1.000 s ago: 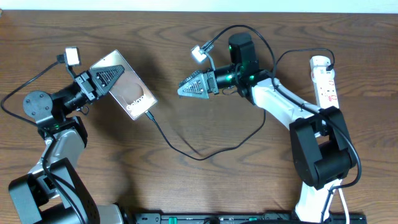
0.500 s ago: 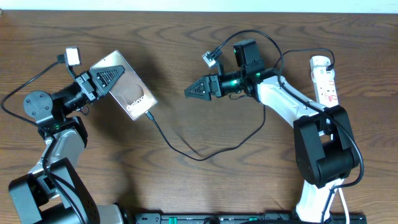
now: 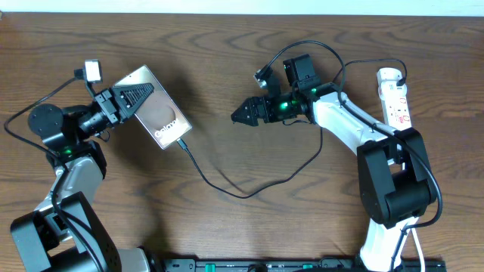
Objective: Plug charger to phone and switch on socket
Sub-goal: 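Open the right gripper and pull it back right from the phone, then lower the plugged phone onto the table with the left gripper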
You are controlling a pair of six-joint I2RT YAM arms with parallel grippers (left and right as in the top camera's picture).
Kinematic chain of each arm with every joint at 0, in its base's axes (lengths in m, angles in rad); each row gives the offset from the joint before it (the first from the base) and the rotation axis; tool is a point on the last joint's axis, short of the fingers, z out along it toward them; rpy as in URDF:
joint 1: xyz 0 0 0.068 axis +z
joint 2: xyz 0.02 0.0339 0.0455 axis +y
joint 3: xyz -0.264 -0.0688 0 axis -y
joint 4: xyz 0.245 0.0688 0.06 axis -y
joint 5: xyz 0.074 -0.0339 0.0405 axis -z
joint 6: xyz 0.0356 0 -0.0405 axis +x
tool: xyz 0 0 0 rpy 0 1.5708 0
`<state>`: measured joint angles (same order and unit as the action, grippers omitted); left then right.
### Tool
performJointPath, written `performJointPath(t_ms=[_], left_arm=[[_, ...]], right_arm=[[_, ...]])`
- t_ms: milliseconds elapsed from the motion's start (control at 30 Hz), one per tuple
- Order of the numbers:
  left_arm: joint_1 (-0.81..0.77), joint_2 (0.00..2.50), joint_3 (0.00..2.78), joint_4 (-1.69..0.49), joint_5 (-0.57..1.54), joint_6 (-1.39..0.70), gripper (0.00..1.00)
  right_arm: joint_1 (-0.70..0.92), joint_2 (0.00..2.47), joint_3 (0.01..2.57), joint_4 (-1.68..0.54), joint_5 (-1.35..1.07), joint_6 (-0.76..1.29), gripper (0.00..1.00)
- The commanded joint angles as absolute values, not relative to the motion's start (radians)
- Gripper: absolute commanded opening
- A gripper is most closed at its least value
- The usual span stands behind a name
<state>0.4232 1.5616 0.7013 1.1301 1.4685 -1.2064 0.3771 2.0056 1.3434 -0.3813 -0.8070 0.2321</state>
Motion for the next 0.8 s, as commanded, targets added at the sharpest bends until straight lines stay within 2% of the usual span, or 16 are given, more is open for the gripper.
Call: performJointPath(t_ms=[0,500,767], left_arm=[[0.428,1.549,0.71,1.075,1.478,-1.105,0.07],[0.428,1.549,0.708,0.63,1.381,-0.799,0.07],[0.417,1.549,0.707,0.283,1.23,-0.619,0.07]], right_arm=[[0.373,2.003,1.354,-0.399,-0.718,0.216,0.99],[0.373,2.003,1.354,-0.431,-0.641,0.224,0.99],[0.373,2.003,1.37,-0.444,-0.629,0.231,0.99]])
